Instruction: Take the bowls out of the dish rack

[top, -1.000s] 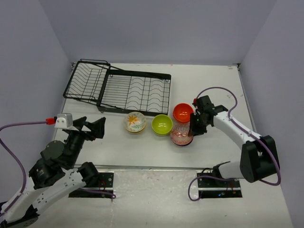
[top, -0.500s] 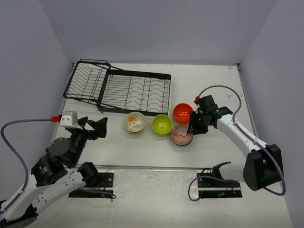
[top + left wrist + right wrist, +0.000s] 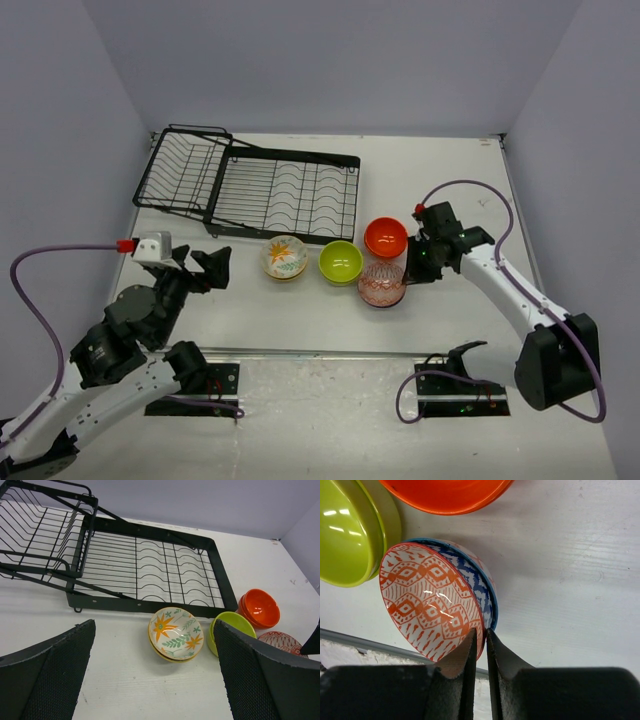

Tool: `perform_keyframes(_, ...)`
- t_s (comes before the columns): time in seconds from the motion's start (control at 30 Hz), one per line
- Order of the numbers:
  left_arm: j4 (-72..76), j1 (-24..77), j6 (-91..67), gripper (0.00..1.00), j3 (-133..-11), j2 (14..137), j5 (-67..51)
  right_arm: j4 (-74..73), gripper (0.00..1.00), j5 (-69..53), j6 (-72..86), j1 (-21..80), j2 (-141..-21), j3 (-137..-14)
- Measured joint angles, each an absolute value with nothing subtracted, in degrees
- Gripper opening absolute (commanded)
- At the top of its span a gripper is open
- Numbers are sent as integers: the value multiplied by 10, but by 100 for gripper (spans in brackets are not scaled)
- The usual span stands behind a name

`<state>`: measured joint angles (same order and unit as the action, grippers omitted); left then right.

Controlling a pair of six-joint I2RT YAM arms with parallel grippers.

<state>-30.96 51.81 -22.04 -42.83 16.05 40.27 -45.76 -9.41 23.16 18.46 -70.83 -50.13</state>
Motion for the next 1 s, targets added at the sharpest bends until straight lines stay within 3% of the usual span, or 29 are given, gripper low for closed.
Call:
perform_keyframes(0.27, -310, 518, -234, 100, -429, 210, 408, -472, 11, -68, 242, 184, -678, -506)
perform_keyframes(0.4, -318, 518, -246, 100, -434, 235, 430, -474, 13, -53, 246, 185, -676, -509)
perform_keyframes(0.5, -344, 517, -265, 100, -453, 273, 467, -480, 32, -32, 251, 185, -655, -514)
perform_keyframes(0.53, -354, 515, -271, 100, -462, 290, 477, -483, 55, -22, 253, 185, -640, -518)
perform_keyframes(0.6, -362, 510, -280, 100, -476, 328, 492, -485, 77, -7, 255, 185, -595, -532)
perform_keyframes(0.63, -365, 506, -285, 100, -482, 350, 497, -485, 98, -2, 253, 185, -567, -540)
perform_keyframes(0.77, -352, 438, -279, 100, -489, 409, 456, -506, 99, 42, 242, 185, -448, -615)
perform_keyframes(1.0, -310, 126, -248, 100, -504, 449, 251, -539, 99, 159, 224, 185, -323, -740)
